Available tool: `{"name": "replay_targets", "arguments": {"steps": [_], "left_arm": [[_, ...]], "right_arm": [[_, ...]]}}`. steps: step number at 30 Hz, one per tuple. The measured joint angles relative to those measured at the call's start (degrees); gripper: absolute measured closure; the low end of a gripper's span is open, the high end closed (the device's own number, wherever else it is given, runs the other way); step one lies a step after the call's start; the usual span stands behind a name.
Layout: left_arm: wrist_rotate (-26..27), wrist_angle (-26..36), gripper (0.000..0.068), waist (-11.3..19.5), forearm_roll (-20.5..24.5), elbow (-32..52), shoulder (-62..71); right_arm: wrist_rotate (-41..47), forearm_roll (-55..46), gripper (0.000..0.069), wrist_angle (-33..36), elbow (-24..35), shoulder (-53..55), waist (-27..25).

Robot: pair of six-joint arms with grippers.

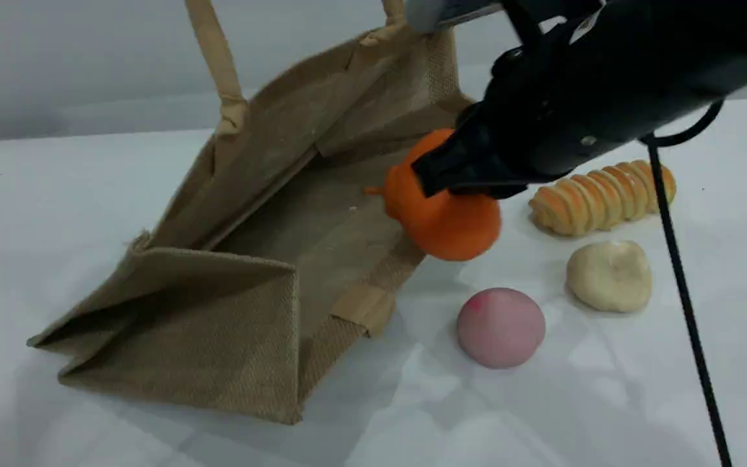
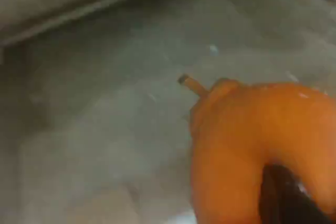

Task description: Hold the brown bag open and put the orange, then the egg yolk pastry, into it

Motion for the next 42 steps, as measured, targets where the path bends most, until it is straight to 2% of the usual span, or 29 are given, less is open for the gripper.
{"name": "replay_targets", "arguments": {"steps": [3, 11, 19, 33, 37, 39, 42], "left_arm": [[2.01, -0.06, 0.0591, -1.30, -1.12, 0.00, 0.00], [7.04, -0.11, 0.0591, -3.92, -1.73, 0.00, 0.00], [6.91, -0.01, 0.0591, -3.93, -1.73, 0.00, 0.00], [6.79, -0.01, 0.0591, -3.93, -1.78, 0.00, 0.00], [7.07, -0.01, 0.0591, -3.88, -1.78, 0.00, 0.00], [7.07, -0.01, 0.0591, -3.88, -1.78, 0.00, 0.00], [7.07, 0.04, 0.0591, -3.88, -1.72, 0.00, 0.00]], "right_arm": [[-0.01, -0.05, 0.0674, -2.60, 0.00, 0.00, 2.39], [0.36, -0.17, 0.0674, -4.56, 0.00, 0.16, 2.48], [1.22, -0.50, 0.0673, -10.89, -0.16, 2.76, 2.48], [1.16, -1.14, 0.0661, -11.36, -13.59, 18.57, 2.48], [1.16, -0.96, 0.0594, -9.27, -16.08, 18.70, 2.48], [1.16, -0.96, 0.0520, -8.56, -16.28, 18.70, 2.48], [1.16, -0.81, 0.0370, -8.10, -16.28, 18.63, 2.48]]}}
